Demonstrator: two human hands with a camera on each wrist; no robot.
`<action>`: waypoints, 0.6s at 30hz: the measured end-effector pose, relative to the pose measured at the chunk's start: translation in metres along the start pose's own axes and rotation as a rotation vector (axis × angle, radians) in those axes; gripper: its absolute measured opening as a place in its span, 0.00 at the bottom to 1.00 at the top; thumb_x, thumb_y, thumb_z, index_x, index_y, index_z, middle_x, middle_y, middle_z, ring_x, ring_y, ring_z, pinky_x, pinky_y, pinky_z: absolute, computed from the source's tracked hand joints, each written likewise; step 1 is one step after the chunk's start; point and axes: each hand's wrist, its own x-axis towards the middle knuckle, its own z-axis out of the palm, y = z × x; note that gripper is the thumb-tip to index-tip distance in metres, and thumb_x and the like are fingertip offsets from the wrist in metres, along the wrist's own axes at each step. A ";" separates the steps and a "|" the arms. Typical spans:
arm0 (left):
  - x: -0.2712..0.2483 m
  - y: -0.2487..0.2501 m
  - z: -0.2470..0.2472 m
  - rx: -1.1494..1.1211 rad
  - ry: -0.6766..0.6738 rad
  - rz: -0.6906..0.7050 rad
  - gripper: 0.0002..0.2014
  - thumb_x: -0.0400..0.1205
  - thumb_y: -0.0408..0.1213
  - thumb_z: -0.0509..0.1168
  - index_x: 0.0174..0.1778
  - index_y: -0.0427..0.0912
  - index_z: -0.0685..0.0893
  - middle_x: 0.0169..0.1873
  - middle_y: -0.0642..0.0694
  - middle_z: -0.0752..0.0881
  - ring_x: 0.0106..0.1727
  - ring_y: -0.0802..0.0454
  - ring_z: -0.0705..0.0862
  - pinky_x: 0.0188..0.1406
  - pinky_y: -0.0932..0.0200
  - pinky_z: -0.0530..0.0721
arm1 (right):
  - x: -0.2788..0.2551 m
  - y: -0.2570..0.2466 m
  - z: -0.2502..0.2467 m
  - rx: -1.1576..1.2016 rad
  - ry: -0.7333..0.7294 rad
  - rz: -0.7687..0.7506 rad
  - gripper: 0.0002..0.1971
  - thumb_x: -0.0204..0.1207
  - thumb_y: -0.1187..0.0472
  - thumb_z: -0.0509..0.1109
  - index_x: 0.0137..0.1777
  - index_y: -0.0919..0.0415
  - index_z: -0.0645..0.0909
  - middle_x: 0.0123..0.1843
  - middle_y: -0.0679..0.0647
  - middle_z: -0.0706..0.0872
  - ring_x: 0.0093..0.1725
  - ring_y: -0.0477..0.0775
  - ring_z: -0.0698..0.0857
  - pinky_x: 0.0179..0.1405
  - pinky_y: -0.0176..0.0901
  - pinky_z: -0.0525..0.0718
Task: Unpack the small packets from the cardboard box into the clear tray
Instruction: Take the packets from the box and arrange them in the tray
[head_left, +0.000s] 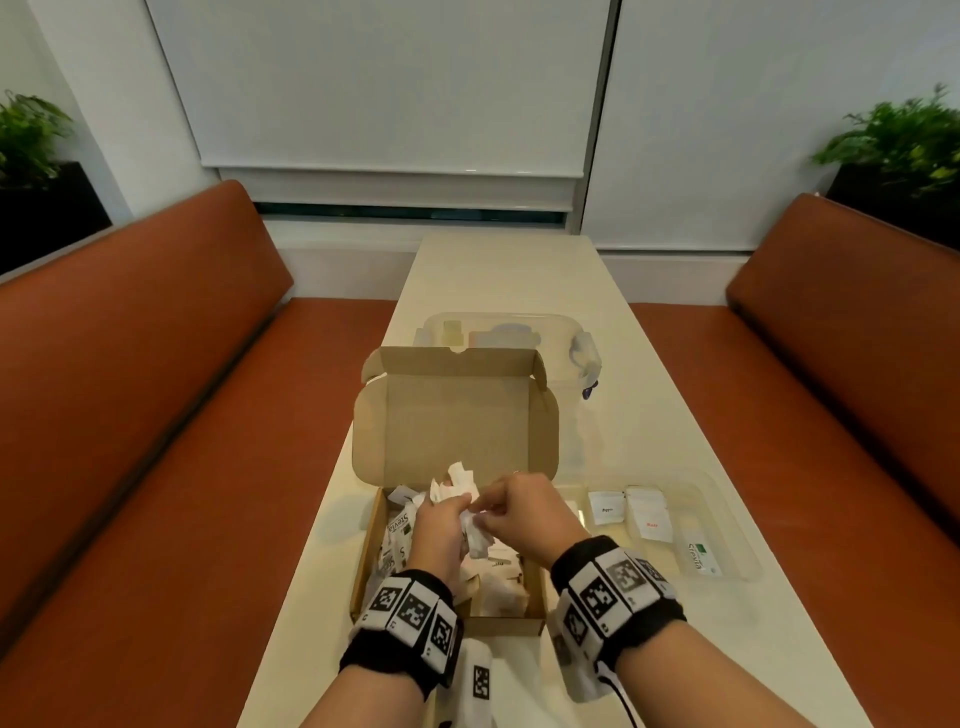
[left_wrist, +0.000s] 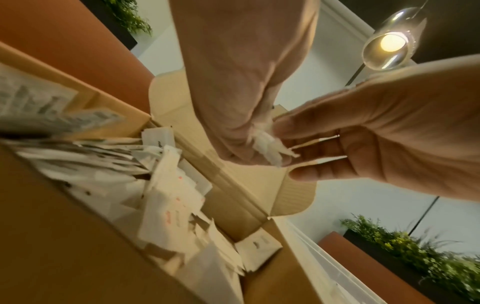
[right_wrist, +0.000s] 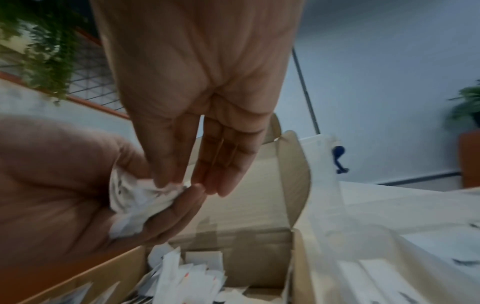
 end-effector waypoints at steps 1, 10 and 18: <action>-0.001 -0.002 0.004 0.005 -0.008 -0.002 0.15 0.84 0.28 0.60 0.67 0.31 0.75 0.33 0.40 0.79 0.09 0.61 0.72 0.08 0.73 0.65 | -0.002 0.005 -0.003 0.046 0.008 0.021 0.09 0.74 0.58 0.70 0.52 0.53 0.89 0.47 0.49 0.90 0.43 0.43 0.84 0.45 0.30 0.79; -0.024 -0.017 0.059 0.043 -0.209 0.001 0.09 0.81 0.26 0.66 0.49 0.46 0.80 0.39 0.44 0.90 0.29 0.55 0.89 0.19 0.67 0.80 | -0.031 0.054 -0.043 0.369 0.165 0.221 0.17 0.68 0.64 0.77 0.56 0.53 0.79 0.42 0.50 0.81 0.31 0.42 0.83 0.33 0.30 0.82; -0.032 -0.039 0.110 0.052 -0.341 -0.065 0.11 0.83 0.28 0.64 0.60 0.38 0.79 0.53 0.33 0.88 0.41 0.43 0.89 0.27 0.57 0.88 | -0.054 0.099 -0.073 0.492 0.184 0.279 0.13 0.68 0.71 0.76 0.51 0.60 0.82 0.32 0.51 0.82 0.26 0.40 0.80 0.27 0.26 0.78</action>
